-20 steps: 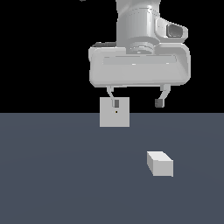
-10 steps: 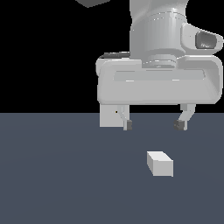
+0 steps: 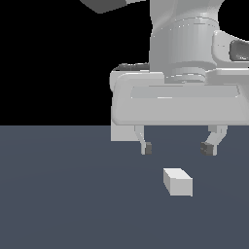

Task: Plug the charger into the wall socket.

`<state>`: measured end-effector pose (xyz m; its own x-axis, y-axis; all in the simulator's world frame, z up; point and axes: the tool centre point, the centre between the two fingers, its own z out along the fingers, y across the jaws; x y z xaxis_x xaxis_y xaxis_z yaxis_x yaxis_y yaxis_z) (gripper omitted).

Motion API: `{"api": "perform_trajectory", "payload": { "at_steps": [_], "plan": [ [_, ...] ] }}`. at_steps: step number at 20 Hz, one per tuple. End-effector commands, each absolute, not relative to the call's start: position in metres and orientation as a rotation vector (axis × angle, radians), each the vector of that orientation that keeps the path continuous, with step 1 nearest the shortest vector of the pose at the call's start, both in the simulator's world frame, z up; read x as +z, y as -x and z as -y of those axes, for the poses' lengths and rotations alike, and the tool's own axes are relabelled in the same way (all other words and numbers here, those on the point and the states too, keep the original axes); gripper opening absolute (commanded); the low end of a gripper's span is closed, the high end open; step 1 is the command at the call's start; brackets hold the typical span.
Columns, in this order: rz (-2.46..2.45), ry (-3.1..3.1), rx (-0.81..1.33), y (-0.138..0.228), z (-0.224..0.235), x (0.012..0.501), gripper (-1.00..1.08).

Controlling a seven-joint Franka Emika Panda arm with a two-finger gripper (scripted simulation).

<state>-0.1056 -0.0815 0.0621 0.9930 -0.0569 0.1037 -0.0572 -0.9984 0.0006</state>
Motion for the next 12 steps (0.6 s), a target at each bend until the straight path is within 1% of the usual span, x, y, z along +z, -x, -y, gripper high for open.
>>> {"api": "perform_trajectory", "payload": {
  "at_steps": [1, 6, 12],
  "plan": [
    [0.09, -3.133, 0.163, 0.106, 0.081, 0.062, 1.0],
    [0.09, -3.133, 0.163, 0.106, 0.081, 0.055, 1.0],
    [0.089, -3.133, 0.164, 0.106, 0.081, 0.032, 1.0]
  ]
}}
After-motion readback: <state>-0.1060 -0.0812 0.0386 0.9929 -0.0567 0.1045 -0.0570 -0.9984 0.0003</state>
